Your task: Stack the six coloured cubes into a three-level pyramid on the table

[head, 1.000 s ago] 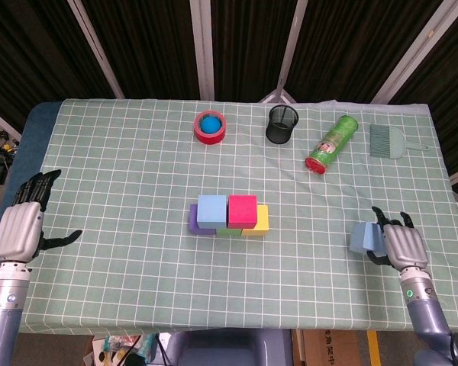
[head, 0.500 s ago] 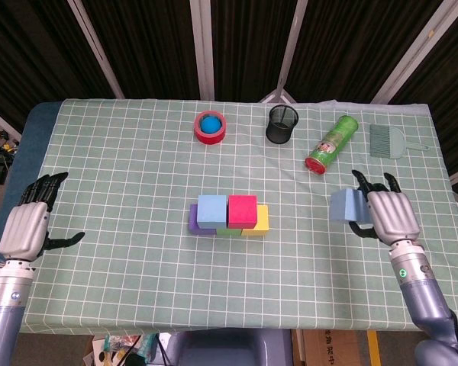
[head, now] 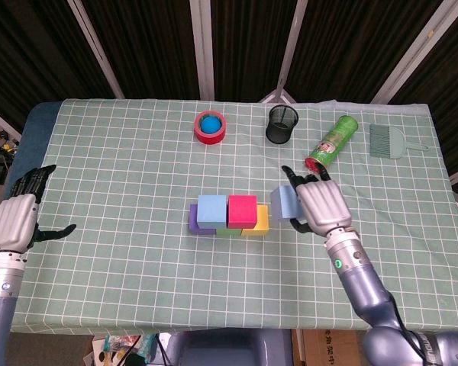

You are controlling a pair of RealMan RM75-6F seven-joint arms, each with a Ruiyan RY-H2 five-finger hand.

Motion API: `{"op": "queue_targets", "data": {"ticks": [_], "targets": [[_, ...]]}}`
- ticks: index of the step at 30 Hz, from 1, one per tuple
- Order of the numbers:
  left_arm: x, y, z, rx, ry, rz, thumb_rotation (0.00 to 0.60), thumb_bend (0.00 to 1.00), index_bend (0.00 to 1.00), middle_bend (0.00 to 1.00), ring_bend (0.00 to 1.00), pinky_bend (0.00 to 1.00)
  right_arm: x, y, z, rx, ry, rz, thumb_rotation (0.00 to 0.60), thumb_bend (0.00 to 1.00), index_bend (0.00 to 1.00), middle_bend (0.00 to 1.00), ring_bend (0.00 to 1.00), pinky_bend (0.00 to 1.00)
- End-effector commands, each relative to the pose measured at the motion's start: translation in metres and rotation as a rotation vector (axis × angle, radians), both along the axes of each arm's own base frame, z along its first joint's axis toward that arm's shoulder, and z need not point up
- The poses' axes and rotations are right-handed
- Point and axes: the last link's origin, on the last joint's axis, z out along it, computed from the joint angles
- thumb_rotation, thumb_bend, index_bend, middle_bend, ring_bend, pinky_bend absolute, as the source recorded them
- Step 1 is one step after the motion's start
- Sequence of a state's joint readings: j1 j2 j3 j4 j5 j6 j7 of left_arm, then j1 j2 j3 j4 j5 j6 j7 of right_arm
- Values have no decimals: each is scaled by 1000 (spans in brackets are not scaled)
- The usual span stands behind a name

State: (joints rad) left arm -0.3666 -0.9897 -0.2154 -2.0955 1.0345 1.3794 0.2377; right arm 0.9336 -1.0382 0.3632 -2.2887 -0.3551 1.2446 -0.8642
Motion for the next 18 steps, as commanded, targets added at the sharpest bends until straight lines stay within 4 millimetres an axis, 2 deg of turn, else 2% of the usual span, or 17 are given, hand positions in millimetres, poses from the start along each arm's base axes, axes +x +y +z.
{"op": "queue_targets", "data": {"ticks": [1,9,18], "targets": [[0,2,6,24,11,-16,600,66,0,43,8,53,28,-1,-19,22,29,4,600,325,0,434,273,0],[-2,3,17,46,-6,-22,600,66,0,42,8,51,48,-3,-41,31,76,-74,600,325,0,434,273,0],[-2,2,19,42,-12,-25,600,66,0,42,8,51,64,-9,-41,3,55,-135,600,325,0,434,273,0]]}}
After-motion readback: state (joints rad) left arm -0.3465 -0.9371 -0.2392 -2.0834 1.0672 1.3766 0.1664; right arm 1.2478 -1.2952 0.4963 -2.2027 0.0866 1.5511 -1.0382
